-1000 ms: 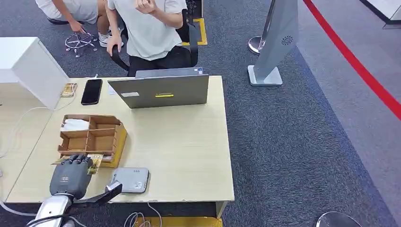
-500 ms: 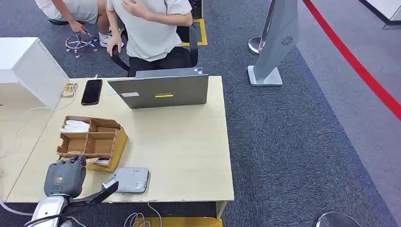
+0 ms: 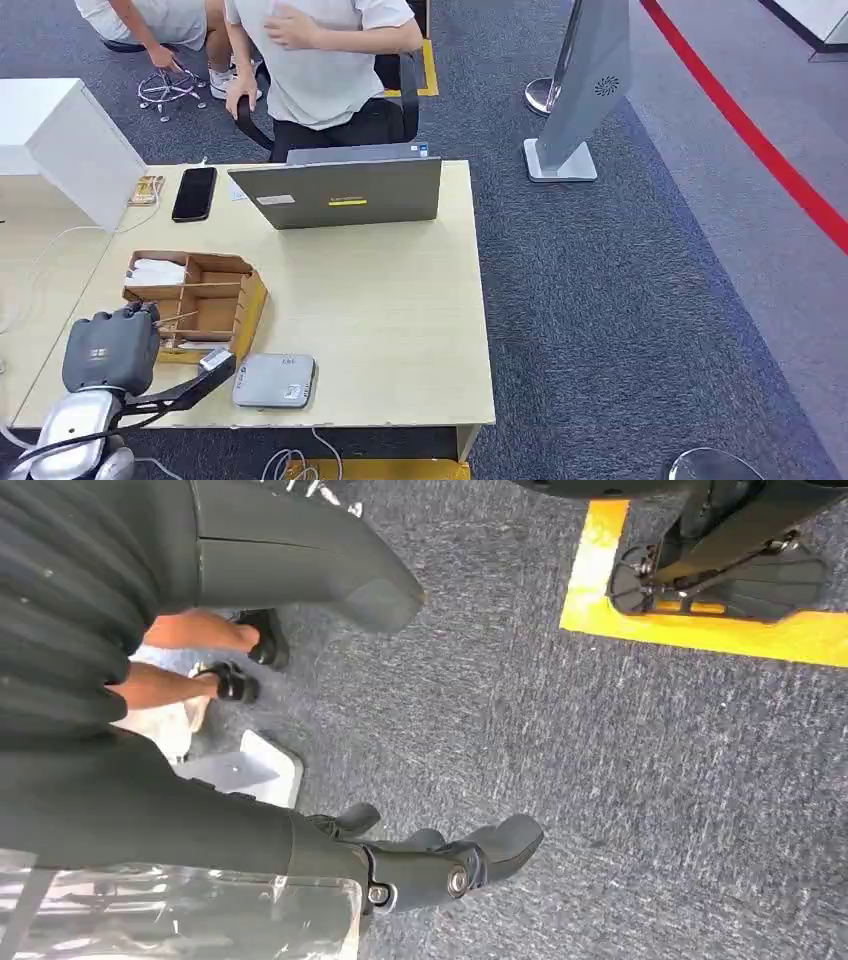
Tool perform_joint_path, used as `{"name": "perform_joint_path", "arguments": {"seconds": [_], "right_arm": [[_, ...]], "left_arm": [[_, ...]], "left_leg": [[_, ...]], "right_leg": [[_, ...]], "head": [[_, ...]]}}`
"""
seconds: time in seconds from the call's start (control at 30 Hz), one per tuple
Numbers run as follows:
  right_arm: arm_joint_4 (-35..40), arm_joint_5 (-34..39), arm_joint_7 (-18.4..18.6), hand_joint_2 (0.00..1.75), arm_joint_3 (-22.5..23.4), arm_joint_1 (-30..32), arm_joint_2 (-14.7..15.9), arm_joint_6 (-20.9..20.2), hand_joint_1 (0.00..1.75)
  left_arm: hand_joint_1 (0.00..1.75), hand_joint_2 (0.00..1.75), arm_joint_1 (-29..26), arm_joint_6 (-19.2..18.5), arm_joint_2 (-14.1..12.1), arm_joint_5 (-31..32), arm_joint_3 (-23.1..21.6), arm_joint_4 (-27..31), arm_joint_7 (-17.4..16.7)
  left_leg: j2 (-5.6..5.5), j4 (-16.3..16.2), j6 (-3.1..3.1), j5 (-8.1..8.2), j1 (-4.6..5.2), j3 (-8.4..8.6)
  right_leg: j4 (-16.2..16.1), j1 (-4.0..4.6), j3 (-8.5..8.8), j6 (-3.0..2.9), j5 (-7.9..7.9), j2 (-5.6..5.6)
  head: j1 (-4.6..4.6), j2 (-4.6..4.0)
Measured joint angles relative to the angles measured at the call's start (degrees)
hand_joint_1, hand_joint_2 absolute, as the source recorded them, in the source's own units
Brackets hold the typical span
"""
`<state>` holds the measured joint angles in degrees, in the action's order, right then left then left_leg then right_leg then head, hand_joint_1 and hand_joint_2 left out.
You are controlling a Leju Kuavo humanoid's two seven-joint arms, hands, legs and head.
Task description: Pass the card to the sensor for recognition and then transmit it.
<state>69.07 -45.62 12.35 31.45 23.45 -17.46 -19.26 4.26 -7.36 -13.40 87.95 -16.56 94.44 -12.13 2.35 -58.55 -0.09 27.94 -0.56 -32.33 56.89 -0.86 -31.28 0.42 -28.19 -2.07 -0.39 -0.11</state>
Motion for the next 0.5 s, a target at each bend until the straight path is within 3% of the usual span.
{"name": "perform_joint_path", "arguments": {"seconds": [0.27, 0.5], "right_arm": [[-1.58, -0.68, 0.2, 1.75, 0.92, -1.13, 0.0, 0.04, 0.0], [-3.04, -2.95, -1.05, 1.75, 1.97, -1.91, 0.0, -0.35, 0.0]], "left_arm": [[1.75, 1.75, 5.59, -5.08, 0.02, 0.0, -2.41, 9.82, -1.54], [1.75, 1.75, 15.0, -4.16, -2.58, 0.02, -2.65, 7.72, -5.16]], "left_leg": [[0.0, -0.03, 0.0, 0.0, 0.0, 0.01], [0.01, -0.03, -0.11, -0.1, -0.06, 0.0]], "right_leg": [[0.0, 0.0, -0.01, -0.03, 0.03, 0.0], [0.02, 0.07, -0.03, -0.09, 0.07, 0.01]], "head": [[-0.02, 0.0], [-0.02, 0.0]]}}
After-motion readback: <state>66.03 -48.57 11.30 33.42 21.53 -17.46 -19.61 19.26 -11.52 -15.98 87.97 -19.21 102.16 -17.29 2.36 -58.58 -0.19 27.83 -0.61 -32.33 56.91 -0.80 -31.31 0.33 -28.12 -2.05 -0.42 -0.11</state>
